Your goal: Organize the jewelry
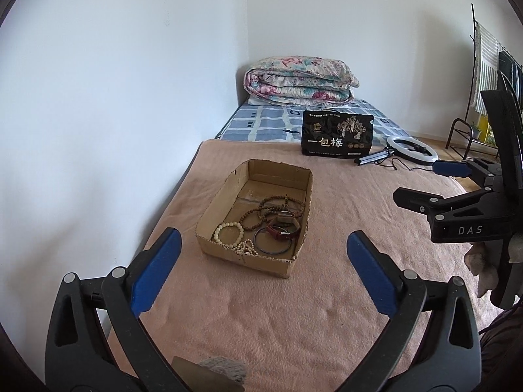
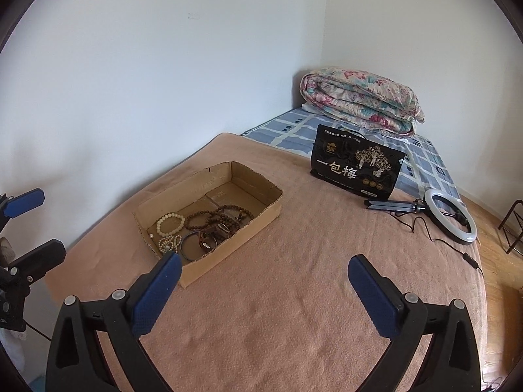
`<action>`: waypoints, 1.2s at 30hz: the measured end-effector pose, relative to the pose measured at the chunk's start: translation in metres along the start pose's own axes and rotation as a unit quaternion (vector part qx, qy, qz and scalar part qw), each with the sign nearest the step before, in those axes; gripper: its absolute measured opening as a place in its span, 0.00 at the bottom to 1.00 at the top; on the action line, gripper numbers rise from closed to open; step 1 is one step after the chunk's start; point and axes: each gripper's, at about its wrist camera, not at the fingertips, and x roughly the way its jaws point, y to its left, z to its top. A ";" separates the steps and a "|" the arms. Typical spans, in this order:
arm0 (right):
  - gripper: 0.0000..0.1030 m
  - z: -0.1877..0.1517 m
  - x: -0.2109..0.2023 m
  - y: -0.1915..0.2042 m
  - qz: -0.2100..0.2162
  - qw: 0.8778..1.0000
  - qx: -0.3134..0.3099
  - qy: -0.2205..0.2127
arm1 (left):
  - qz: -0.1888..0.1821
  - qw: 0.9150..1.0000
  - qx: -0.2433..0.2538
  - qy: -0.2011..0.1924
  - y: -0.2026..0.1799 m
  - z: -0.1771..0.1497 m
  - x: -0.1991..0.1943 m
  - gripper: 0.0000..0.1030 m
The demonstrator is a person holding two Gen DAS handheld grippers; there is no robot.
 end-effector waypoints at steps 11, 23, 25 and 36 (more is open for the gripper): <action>1.00 -0.011 -0.008 -0.007 -0.010 1.000 0.008 -0.005 | 0.009 1.000 0.002 -0.004 -0.004 -0.001 -0.012 1.00; 1.00 -0.013 -0.011 -0.007 -0.014 1.000 0.006 -0.007 | 0.010 1.000 -0.005 -0.008 -0.001 0.001 -0.018 1.00; 1.00 -0.013 -0.011 -0.007 -0.013 1.000 0.006 -0.007 | 0.011 1.000 -0.005 -0.008 -0.001 0.001 -0.018 1.00; 1.00 -0.015 -0.013 -0.009 -0.015 1.000 0.008 -0.007 | 0.008 1.000 -0.004 -0.005 -0.002 0.001 -0.018 1.00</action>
